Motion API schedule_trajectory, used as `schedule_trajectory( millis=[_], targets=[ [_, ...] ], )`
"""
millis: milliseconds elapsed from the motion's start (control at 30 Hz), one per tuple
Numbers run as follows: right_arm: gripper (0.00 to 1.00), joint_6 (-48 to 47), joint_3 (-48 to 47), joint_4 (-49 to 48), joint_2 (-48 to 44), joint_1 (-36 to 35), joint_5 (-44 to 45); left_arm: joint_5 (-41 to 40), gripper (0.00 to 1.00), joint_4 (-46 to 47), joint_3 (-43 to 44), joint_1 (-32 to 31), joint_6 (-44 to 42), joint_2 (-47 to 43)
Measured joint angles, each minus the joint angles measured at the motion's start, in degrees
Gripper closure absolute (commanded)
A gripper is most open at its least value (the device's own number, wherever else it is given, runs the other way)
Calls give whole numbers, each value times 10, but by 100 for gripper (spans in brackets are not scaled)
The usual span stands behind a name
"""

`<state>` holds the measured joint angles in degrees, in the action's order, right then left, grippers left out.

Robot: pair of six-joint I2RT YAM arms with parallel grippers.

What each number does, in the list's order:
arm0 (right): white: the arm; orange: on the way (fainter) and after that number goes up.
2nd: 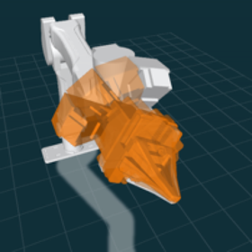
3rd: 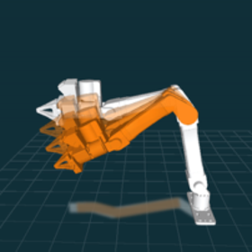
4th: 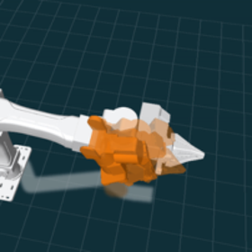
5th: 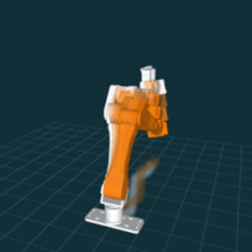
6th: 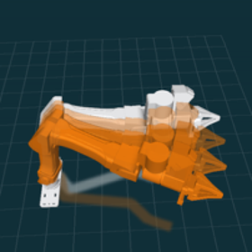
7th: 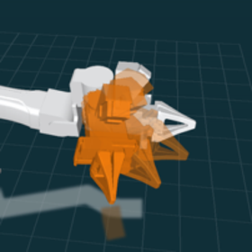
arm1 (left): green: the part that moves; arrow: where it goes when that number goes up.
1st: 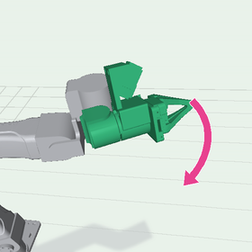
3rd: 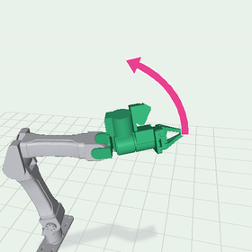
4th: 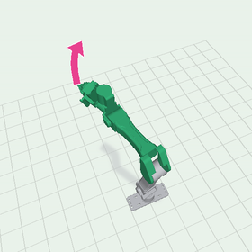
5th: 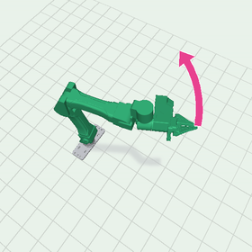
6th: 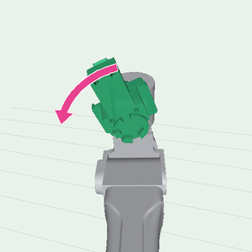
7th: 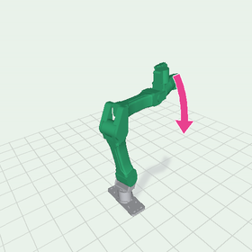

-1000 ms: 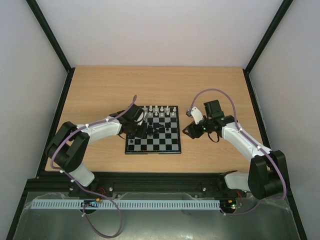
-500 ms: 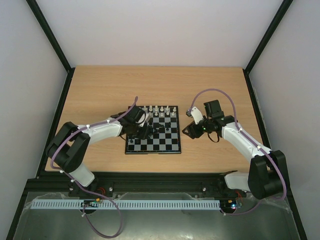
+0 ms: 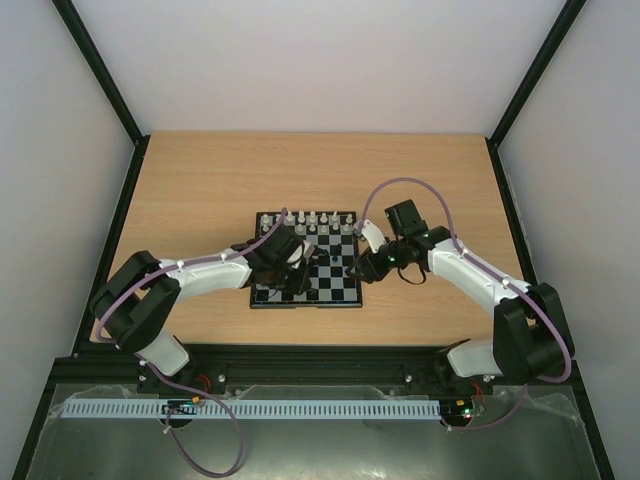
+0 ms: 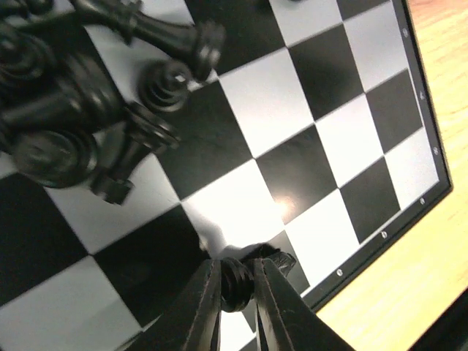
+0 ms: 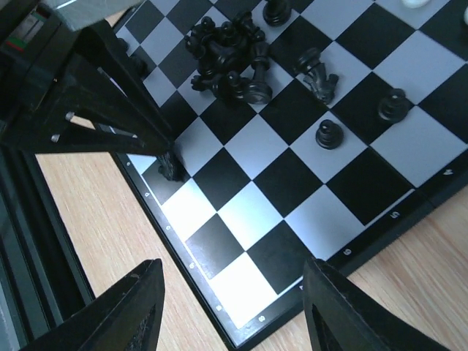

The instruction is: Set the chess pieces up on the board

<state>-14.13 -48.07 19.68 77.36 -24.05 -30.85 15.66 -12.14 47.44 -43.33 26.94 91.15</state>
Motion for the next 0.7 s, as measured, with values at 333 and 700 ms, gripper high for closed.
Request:
schedule_trajectory(
  millis=[333, 700],
  targets=[
    [45, 4, 1, 0, 2, -12, 14, -9, 64, -15, -7, -24, 21, -23],
    [44, 4, 11, 0, -51, -12, 33, -45, 57, -6, 5, -41, -67, -45]
  ],
)
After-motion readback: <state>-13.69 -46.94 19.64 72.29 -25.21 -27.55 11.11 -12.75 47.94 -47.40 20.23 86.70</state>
